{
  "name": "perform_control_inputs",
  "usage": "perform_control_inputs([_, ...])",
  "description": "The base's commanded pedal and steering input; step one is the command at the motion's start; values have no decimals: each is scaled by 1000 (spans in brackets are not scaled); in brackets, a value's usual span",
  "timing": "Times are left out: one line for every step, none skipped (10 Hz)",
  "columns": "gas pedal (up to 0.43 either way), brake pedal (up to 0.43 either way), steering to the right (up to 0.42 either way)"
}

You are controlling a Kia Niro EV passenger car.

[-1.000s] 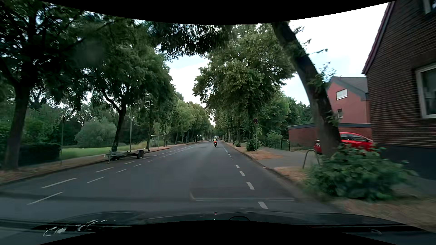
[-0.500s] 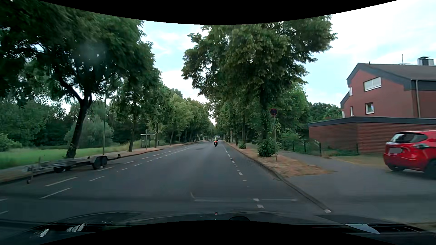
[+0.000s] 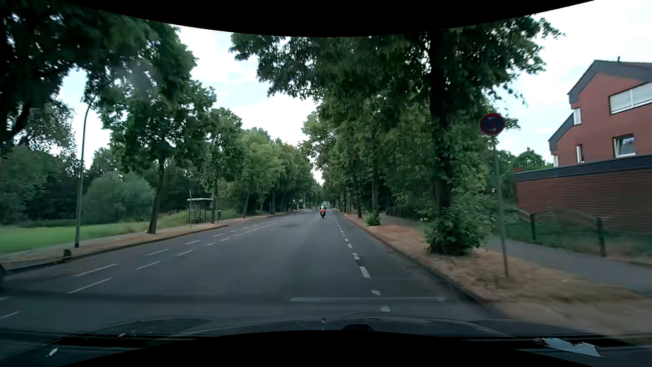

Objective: Follow the waypoints while adhering to traffic rules and regulations

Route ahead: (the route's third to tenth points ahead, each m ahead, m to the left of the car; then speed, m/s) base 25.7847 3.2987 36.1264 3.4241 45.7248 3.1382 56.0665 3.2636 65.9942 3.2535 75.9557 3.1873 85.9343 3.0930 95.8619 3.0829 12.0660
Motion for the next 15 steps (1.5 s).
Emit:
perform_control_inputs([169, 0, -6])
perform_control_inputs([169, 0, -11])
perform_control_inputs([169, 0, -17])
perform_control_inputs([169, 0, -16])
perform_control_inputs([169, 0, -14])
perform_control_inputs([169, 0, -12])
perform_control_inputs([169, 0, -12])
perform_control_inputs([169, 0, -12])
perform_control_inputs([169, 0, -12])
perform_control_inputs([169, 0, -11])
perform_control_inputs([169, 0, -11])
perform_control_inputs([169, 0, -11])
perform_control_inputs([169, 0, -10])
perform_control_inputs([177, 0, -9])
perform_control_inputs([177, 0, -8])
